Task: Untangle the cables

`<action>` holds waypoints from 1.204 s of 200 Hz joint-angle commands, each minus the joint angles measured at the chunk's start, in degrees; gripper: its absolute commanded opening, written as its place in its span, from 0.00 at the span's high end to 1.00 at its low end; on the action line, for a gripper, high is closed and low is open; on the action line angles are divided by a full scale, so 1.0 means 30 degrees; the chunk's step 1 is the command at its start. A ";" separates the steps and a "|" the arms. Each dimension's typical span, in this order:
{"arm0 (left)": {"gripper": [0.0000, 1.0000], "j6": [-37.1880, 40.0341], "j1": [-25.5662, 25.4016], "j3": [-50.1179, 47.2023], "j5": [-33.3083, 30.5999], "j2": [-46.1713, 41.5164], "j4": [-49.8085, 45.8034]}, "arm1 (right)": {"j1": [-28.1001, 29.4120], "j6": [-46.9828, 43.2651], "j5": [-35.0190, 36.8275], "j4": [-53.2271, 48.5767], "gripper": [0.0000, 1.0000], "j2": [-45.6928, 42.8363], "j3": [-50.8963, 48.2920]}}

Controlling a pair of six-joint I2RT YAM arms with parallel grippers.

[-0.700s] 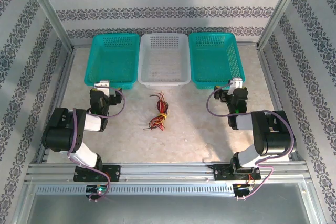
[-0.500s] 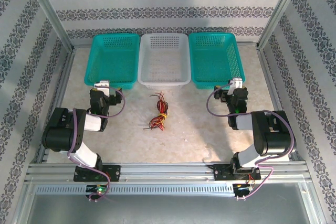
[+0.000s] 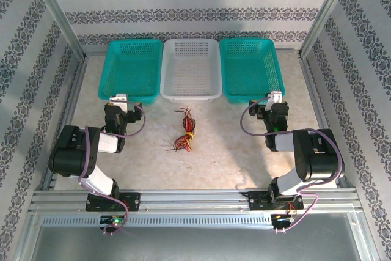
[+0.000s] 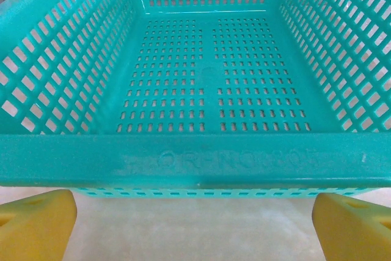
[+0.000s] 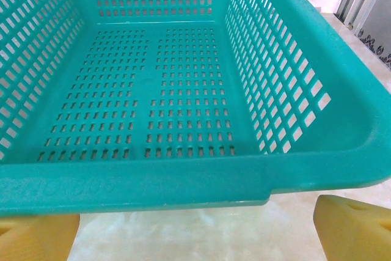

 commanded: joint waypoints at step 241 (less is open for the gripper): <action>0.23 -1.0571 -0.7176 0.6887 -0.0999 -1.2411 -2.3373 | 0.9160 1.1903 0.8935 -3.3339 0.02 -0.9312 1.0904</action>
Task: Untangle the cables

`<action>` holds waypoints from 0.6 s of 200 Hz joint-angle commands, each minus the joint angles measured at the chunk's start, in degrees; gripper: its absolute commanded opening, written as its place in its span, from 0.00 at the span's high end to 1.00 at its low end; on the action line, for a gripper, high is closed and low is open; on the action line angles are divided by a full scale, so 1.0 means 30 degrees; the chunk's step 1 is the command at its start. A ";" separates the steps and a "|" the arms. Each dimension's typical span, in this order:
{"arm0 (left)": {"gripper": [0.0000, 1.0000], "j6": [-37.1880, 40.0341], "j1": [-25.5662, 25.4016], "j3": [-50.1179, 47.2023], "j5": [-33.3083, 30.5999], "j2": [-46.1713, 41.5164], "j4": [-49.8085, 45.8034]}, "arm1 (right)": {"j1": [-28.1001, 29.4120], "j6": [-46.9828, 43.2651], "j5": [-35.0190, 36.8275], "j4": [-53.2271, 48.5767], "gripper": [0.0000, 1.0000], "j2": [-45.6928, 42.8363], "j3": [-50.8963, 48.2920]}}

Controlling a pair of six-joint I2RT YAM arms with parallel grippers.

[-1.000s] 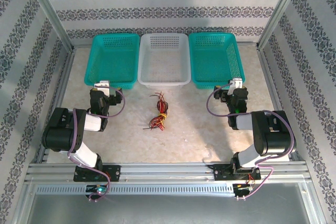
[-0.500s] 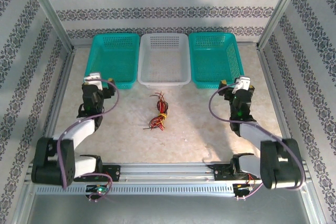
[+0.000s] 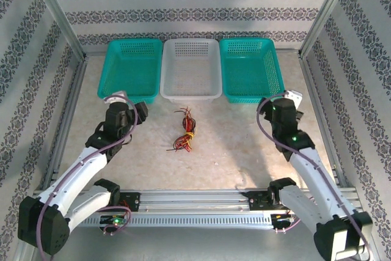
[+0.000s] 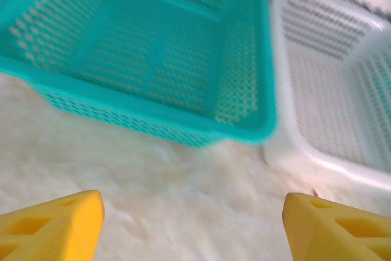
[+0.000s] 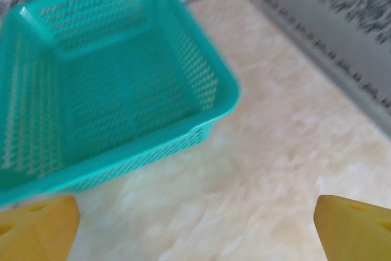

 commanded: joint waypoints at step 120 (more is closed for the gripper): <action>0.36 -0.2997 -0.0921 0.3116 0.4440 0.1393 -0.1705 | 1.4468 0.7600 -0.5582 -0.2482 0.08 1.0876 0.6142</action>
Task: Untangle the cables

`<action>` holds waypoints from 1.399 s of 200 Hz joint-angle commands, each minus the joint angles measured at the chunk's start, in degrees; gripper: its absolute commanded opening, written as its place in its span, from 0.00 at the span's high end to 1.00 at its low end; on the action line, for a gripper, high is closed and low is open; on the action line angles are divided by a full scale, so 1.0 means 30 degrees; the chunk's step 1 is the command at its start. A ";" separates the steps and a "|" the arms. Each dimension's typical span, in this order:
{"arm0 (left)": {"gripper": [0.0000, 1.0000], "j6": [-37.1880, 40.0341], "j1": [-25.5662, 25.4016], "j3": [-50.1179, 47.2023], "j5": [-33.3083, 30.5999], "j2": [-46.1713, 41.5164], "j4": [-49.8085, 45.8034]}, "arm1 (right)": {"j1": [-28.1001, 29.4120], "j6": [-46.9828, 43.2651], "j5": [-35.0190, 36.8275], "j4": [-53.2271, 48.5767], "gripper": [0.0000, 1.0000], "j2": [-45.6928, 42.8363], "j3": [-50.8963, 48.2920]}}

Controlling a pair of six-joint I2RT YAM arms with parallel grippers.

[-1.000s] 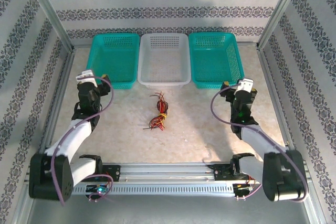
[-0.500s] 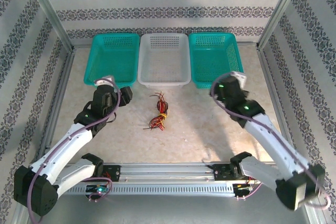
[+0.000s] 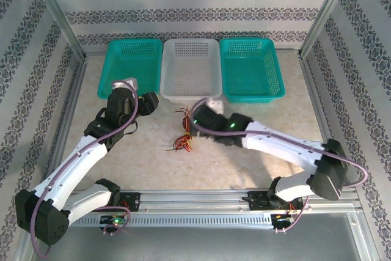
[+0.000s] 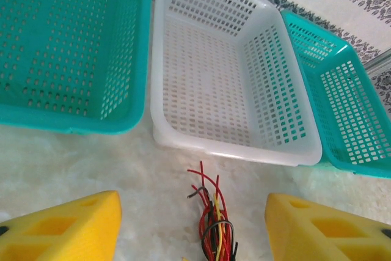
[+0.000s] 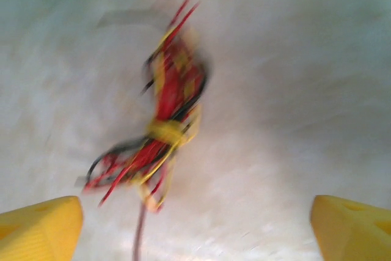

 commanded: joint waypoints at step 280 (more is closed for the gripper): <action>0.01 0.0552 -0.0167 0.0110 0.8533 0.0450 0.1365 | -0.2715 -0.9520 -0.8197 0.1360 0.98 -0.0678 0.1109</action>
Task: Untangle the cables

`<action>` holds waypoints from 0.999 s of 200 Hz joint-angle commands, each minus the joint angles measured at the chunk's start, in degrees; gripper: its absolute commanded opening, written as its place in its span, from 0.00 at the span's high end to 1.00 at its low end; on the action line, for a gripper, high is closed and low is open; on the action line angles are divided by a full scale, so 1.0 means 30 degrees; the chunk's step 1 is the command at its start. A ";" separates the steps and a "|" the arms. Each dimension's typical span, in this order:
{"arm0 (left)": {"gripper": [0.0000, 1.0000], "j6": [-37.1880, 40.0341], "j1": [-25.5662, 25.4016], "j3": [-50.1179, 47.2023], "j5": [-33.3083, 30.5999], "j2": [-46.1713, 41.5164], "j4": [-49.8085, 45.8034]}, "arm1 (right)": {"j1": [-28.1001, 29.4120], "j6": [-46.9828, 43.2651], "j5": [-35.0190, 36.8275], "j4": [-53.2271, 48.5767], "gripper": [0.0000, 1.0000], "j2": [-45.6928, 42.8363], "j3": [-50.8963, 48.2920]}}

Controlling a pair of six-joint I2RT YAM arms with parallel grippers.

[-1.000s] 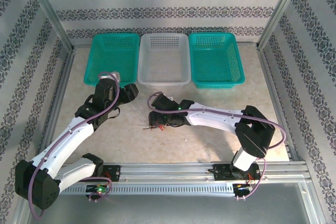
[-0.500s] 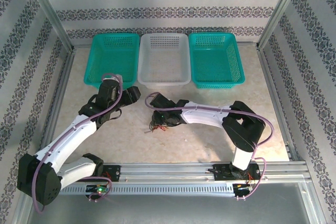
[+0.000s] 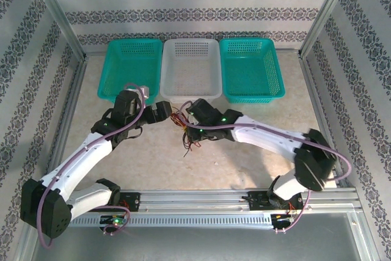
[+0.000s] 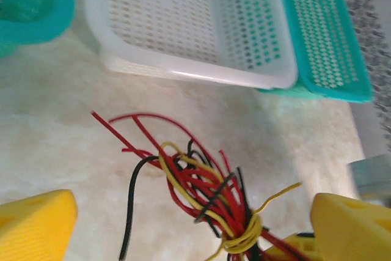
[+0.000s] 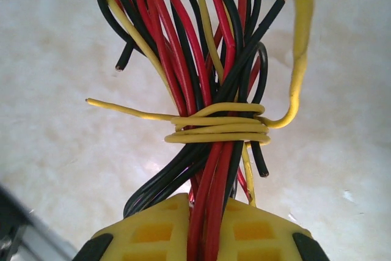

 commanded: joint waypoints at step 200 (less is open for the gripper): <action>0.95 -0.2428 0.0036 0.0303 0.9126 0.0573 0.8943 | -0.0221 -0.5135 0.0968 -0.3670 0.52 -0.4119 0.5367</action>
